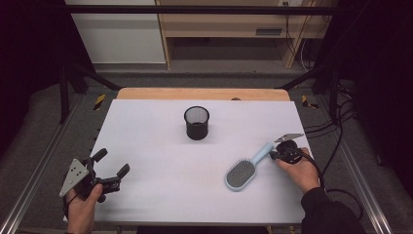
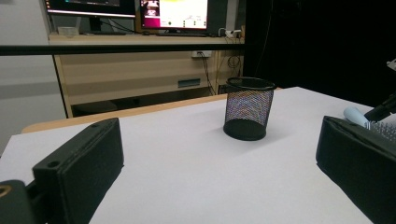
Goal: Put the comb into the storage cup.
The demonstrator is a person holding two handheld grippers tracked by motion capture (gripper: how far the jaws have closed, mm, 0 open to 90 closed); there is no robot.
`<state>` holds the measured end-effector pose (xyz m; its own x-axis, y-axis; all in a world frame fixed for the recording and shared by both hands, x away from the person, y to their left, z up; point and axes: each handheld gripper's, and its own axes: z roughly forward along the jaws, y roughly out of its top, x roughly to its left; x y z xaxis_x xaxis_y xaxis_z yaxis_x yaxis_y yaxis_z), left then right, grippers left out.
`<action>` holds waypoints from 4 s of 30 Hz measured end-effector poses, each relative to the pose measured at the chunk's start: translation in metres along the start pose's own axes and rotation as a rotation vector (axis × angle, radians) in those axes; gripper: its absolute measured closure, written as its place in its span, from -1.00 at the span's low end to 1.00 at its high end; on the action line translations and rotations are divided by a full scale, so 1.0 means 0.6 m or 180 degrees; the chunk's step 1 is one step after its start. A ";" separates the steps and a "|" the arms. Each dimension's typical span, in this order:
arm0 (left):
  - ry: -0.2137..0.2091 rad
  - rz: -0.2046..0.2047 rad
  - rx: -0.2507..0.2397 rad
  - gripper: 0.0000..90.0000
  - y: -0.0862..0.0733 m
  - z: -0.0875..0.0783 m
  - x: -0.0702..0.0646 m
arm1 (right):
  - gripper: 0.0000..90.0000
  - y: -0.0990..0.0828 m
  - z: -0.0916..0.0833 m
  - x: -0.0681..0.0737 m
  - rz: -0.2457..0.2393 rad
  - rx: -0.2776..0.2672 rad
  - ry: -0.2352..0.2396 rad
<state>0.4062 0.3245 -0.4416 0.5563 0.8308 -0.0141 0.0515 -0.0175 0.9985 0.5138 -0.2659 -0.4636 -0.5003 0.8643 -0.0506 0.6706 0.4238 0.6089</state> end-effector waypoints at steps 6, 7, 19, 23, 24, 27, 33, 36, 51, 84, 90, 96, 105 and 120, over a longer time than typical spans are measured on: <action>-0.0004 0.0000 0.0013 -0.98 0.000 0.000 0.000 | 1.00 0.012 0.009 0.003 -0.0022 0.0029 0.0011; -0.0005 0.0002 0.0017 -0.98 0.000 0.001 0.000 | 1.00 0.014 0.010 0.004 -0.0030 0.0040 0.0019; -0.0010 -0.0001 0.0021 -0.98 -0.001 0.001 0.000 | 1.00 0.061 0.042 0.040 -0.0196 0.0073 0.0124; -0.0007 -0.0005 0.0020 -0.98 -0.001 0.001 0.001 | 1.00 0.079 0.052 0.054 -0.0275 0.0078 0.0152; -0.0008 -0.0008 0.0020 -0.98 -0.001 0.001 0.001 | 1.00 0.084 0.054 0.058 -0.0274 0.0069 0.0173; -0.0011 -0.0005 0.0024 -0.98 -0.001 0.002 0.001 | 1.00 0.098 0.059 0.070 -0.0349 0.0087 0.0195; -0.0031 0.0020 0.0042 -0.98 -0.001 0.004 -0.001 | 1.00 0.124 0.070 0.097 -0.0489 0.0097 0.0253; 0.0006 0.0038 0.0020 -0.97 0.001 0.002 -0.001 | 1.00 0.135 0.074 0.109 -0.0574 0.0125 0.0289; 0.0001 0.0022 0.0013 -0.97 0.002 0.002 0.000 | 1.00 0.169 0.085 0.150 -0.0907 0.0327 0.0433; -0.0009 0.0035 0.0014 -0.97 0.004 0.001 0.001 | 1.00 0.184 0.076 0.321 -0.1905 0.0566 0.0973; -0.0010 0.0052 0.0026 -0.97 0.004 0.002 0.000 | 1.00 0.170 0.065 0.345 -0.2092 0.0567 0.1007; -0.0009 0.0055 0.0035 -0.97 0.004 0.002 0.000 | 1.00 0.151 0.056 0.356 -0.2121 0.0589 0.1102; -0.0008 0.0052 0.0043 -0.97 0.004 0.002 -0.001 | 1.00 0.128 0.048 0.355 -0.2108 0.0606 0.1192; -0.0016 0.0051 0.0058 -0.97 0.003 0.003 -0.002 | 1.00 0.113 0.025 0.335 -0.1811 0.0193 0.1258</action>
<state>0.4072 0.3225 -0.4401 0.5614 0.8276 0.0014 0.0577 -0.0409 0.9975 0.4670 -0.0596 -0.4440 -0.9373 0.3448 -0.0498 0.2685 0.8061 0.5274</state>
